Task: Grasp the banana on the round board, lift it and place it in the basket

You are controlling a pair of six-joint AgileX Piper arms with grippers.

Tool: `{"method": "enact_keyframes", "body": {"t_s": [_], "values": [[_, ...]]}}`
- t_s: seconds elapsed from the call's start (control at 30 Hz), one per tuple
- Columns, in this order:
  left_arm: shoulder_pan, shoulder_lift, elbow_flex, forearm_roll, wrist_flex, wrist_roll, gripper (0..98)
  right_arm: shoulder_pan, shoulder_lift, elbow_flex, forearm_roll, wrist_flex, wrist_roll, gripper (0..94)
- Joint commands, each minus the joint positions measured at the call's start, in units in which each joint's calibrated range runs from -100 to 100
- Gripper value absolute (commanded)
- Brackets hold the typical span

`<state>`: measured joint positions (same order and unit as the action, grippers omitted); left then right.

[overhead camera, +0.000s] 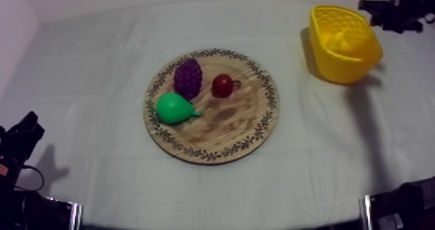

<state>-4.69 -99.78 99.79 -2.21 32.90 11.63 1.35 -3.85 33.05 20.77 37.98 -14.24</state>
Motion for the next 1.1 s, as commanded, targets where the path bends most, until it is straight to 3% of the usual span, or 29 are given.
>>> {"method": "enact_keyframes", "body": {"t_s": [0.0,0.13,0.3,0.47,0.53,0.7,0.77,1.07], "values": [[0.02,-0.05,-0.01,0.03,0.0,0.0,0.1,0.61,-10.53,14.56,0.09,-13.14,-0.27,14.8],[0.02,-0.05,-0.01,0.03,0.0,0.01,0.1,1.08,-20.98,26.67,0.85,-22.42,-1.84,7.4],[0.02,-0.05,-0.01,0.03,0.0,-0.01,0.1,0.78,-34.8,41.9,-4.07,-30.69,1.65,2.4],[0.02,-0.05,-0.01,0.03,0.0,0.0,0.1,-0.93,-48.03,53.42,-7.04,-32.49,3.99,0.8],[0.02,-0.05,-0.01,0.03,0.0,0.01,0.1,-1.91,-53.27,57.54,-10.88,-32.42,7.53,0.6],[0.02,-0.05,-0.01,0.03,0.0,0.01,0.1,-5.38,-65.52,64.77,-23.84,-29.51,20.19,0.4],[0.02,-0.05,-0.01,0.03,0.0,0.0,0.1,-5.8,-69.38,65.76,-26.72,-26.71,23.01,0.3],[0.02,-0.05,-0.01,0.03,0.0,0.0,0.1,-6.08,-83.96,66.68,-23.59,-8.44,19.19,0.2]]}}
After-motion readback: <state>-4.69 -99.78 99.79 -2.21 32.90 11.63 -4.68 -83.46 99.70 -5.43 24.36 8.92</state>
